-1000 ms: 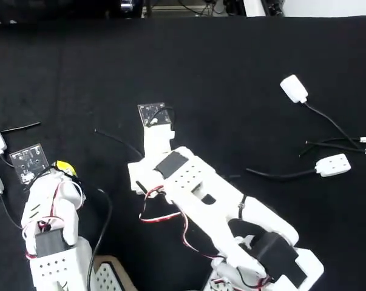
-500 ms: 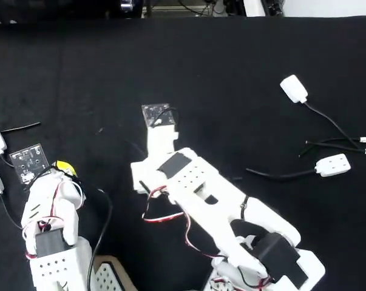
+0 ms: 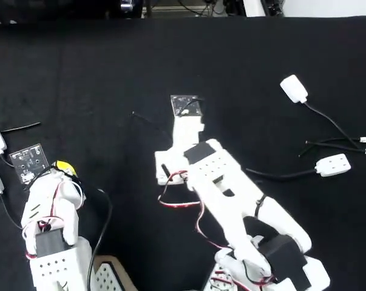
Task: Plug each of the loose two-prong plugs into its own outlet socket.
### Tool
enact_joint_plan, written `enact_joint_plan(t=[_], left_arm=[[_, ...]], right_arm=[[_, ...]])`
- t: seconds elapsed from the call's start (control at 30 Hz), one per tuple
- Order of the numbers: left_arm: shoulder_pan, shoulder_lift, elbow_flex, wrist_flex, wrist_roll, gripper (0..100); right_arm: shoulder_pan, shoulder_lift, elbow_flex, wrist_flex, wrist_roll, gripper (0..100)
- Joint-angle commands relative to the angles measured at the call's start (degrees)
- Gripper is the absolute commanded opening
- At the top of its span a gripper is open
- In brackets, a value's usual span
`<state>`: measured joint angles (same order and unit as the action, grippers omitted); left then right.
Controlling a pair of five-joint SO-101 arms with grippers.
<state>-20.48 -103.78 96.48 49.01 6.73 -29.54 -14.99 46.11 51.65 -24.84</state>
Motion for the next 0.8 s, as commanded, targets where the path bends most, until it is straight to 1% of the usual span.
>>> enact_joint_plan(t=[0.0,0.2,0.33,0.5,0.63,0.77], left_arm=[[0.13,-0.44,0.92,0.00,-0.26,3],[0.13,-0.44,0.92,0.00,-0.26,3],[0.13,-0.44,0.92,0.00,-0.26,3],[0.13,-0.44,0.92,0.00,-0.09,3],[0.13,-0.44,0.92,0.00,0.00,3],[0.13,-0.44,0.92,0.00,-0.09,3]], right_arm=[[5.36,0.48,2.95,1.49,3.60,1.1],[9.49,0.40,2.51,5.98,7.30,1.1],[9.49,0.40,2.42,7.30,7.74,1.1],[5.10,0.40,1.63,8.00,7.38,1.1],[0.62,0.92,1.63,7.38,5.63,1.1],[-0.79,1.27,1.98,6.15,5.63,1.1]])
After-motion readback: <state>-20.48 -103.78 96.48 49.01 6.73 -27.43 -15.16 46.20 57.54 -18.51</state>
